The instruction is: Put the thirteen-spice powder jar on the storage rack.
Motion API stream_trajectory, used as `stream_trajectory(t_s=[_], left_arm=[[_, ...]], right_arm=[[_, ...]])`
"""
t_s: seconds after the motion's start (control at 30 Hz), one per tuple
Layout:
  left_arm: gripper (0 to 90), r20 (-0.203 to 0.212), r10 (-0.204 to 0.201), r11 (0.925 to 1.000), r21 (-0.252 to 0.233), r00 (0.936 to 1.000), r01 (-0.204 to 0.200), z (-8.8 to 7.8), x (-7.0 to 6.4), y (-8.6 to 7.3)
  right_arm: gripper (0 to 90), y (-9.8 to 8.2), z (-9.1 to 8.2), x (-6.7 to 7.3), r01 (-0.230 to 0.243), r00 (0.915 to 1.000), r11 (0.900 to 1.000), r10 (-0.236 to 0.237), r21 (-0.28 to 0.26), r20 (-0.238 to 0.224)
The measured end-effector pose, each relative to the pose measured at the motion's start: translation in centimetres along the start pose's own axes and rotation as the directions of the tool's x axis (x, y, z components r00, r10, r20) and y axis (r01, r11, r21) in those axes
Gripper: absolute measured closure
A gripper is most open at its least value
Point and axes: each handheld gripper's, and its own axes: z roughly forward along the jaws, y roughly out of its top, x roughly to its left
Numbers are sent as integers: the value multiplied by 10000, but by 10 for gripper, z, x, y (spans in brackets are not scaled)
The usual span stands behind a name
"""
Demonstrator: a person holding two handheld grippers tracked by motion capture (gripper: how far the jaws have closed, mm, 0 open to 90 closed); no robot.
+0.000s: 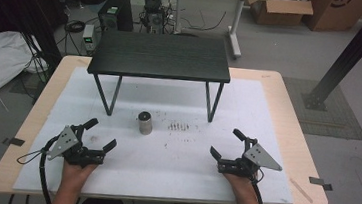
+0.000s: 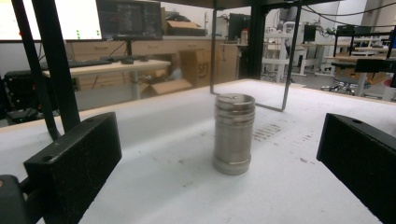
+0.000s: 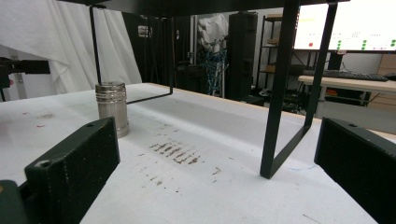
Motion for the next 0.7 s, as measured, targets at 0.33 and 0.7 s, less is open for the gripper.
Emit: stream_trajectory(t_s=[0.33,0.7], left_arm=[[2,-10,49,10000,-7,10000,-49,0,0,0],[3,56,-21,10000,13,10000,21,1,-1,2]], right_arm=[[0,0,0,0,-3,10000,10000,3,-39,7],[0,0,0,-1,-65,10000,10000,65,-39,-1]])
